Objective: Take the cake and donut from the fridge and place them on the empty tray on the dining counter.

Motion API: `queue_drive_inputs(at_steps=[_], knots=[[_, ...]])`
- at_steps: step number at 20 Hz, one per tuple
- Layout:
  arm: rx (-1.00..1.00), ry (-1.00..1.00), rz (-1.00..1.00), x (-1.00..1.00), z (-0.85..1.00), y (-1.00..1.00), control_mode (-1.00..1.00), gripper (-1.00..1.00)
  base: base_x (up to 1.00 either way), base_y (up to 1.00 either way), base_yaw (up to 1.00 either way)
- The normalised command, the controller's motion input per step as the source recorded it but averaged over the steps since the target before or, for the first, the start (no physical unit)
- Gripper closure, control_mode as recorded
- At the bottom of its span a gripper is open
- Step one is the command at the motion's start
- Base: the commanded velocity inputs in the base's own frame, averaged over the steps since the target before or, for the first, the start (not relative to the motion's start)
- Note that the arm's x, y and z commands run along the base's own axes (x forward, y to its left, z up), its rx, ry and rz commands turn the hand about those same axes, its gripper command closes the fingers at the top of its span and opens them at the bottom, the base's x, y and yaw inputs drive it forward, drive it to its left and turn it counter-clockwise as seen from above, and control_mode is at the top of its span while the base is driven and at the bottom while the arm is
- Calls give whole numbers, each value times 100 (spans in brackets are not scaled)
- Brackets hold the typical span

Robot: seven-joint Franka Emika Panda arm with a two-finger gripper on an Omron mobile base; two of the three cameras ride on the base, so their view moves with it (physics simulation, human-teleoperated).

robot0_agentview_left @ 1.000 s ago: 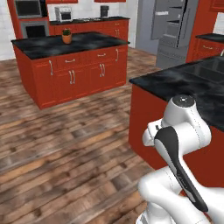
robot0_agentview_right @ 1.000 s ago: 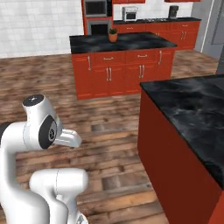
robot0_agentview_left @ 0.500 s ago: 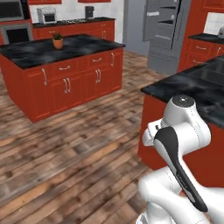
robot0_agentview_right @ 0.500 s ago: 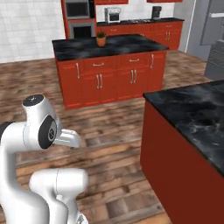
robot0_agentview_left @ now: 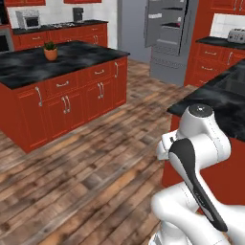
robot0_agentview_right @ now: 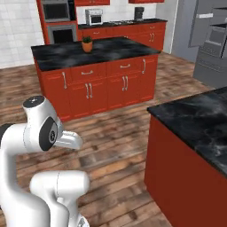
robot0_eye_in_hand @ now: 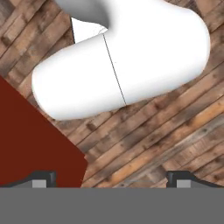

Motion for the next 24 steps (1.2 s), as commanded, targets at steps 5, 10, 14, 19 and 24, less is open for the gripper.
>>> queue_drive_inputs(at_steps=[5,10,14,19,24], knots=[[0,0,0,0,0,0,100,-100,63,68,-26],[0,0,0,0,0,0,100,-100,61,68,-28],[0,0,0,0,0,0,100,-100,63,68,-30],[0,0,0,0,0,0,100,-100,63,47,-31],[0,0,0,0,0,0,100,-100,71,35,-33]])
